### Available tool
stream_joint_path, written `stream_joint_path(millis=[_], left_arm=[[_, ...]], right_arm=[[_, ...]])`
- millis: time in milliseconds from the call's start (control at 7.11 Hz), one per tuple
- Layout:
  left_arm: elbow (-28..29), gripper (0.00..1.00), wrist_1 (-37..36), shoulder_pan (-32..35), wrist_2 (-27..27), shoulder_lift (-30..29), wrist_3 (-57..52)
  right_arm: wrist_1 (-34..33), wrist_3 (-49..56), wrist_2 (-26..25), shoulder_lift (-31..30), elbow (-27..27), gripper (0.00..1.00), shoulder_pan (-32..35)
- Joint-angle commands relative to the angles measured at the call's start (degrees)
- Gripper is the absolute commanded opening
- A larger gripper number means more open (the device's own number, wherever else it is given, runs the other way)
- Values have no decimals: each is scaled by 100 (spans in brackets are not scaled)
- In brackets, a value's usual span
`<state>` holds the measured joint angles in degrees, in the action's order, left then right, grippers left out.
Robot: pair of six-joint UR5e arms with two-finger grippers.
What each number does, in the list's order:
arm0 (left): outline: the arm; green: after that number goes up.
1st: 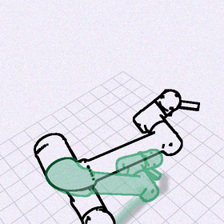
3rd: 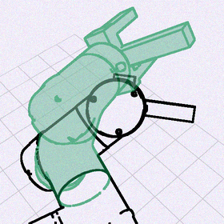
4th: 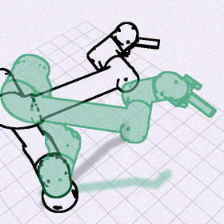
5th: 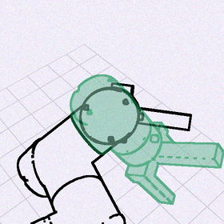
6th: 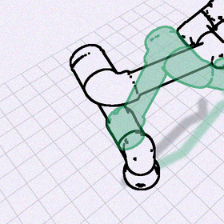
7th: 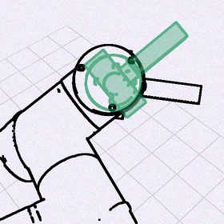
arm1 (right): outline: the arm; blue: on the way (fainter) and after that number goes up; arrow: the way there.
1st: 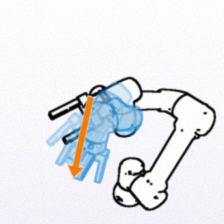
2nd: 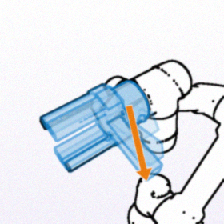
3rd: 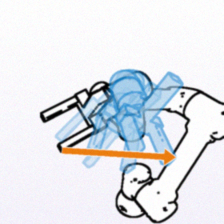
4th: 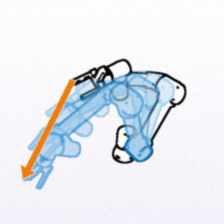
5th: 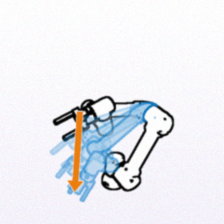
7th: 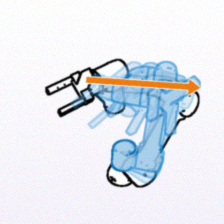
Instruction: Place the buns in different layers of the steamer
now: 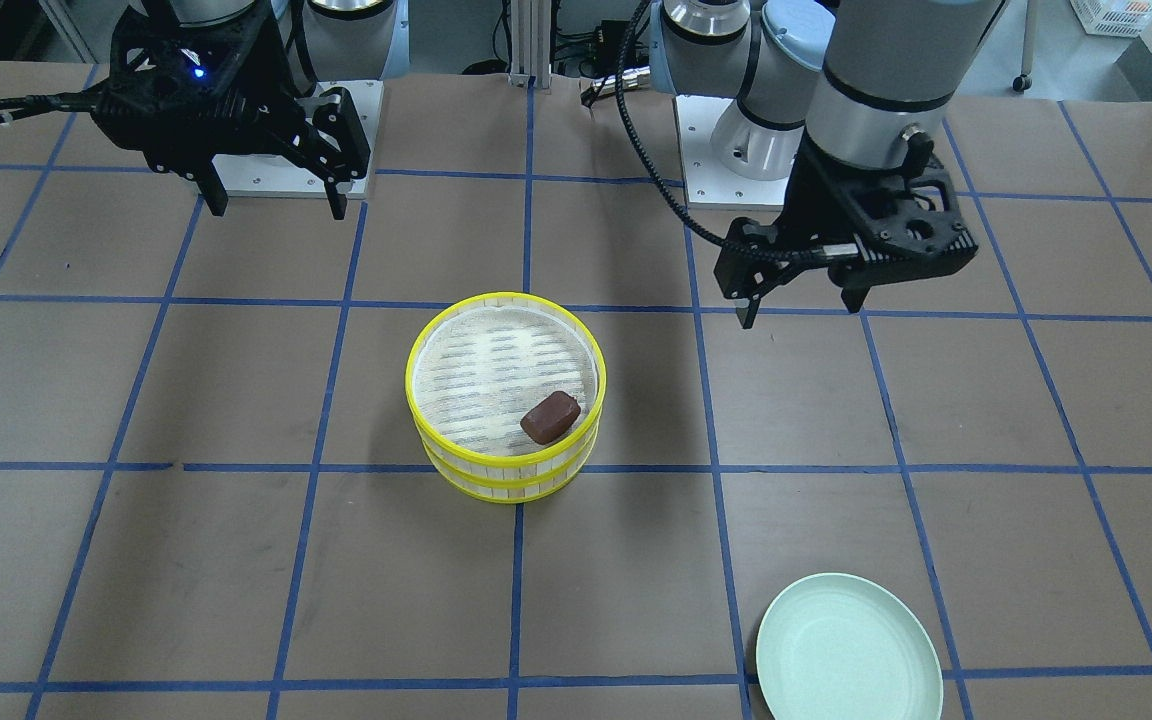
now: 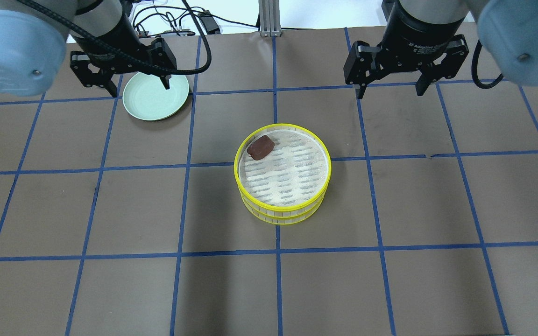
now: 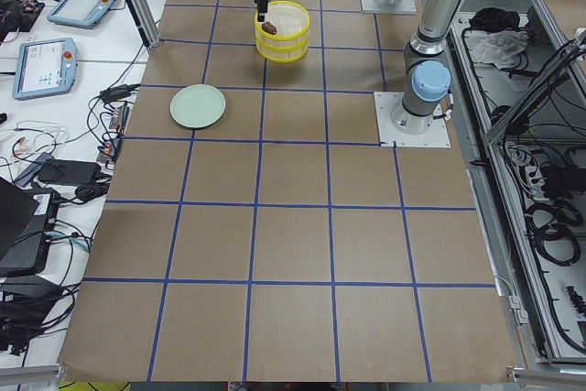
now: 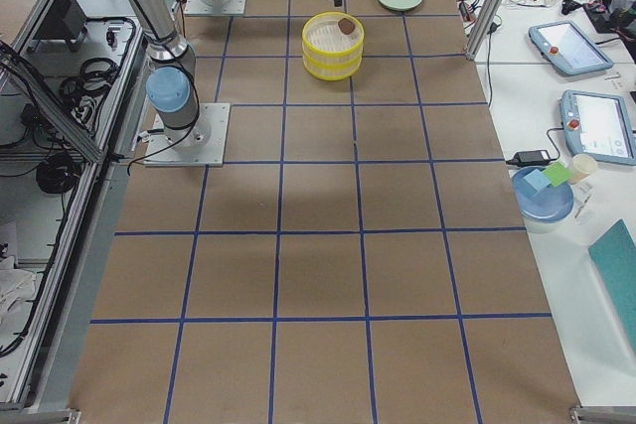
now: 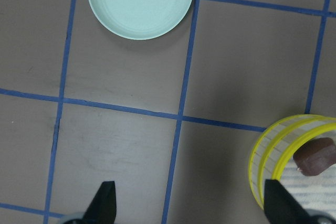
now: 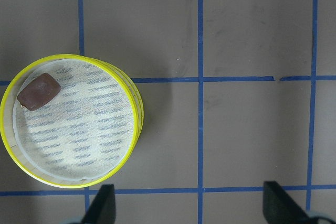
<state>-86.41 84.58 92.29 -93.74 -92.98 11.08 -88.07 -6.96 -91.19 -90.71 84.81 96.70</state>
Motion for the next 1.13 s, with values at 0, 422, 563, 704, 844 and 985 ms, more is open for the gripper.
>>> stream_joint_path(millis=[0, 422, 563, 704, 844, 985], left_arm=[[19, 100, 514, -185, 153, 289, -186], [-86, 100, 455, -238, 179, 307, -28], [-69, 100, 420, -246, 172, 385, -141], [-69, 100, 437, -264, 163, 456, -142], [-95, 100, 463, -273, 145, 456, -142], [-95, 100, 550, -273, 154, 439, -142]], right_arm=[[1, 2, 5, 1, 0, 100, -2], [10, 19, -4, 10, 0, 100, -2], [10, 28, -21, 10, 0, 100, -2], [10, 28, -21, 10, 0, 100, -2], [18, 28, -30, 10, 0, 100, -2], [18, 37, -30, 10, 0, 100, -2]])
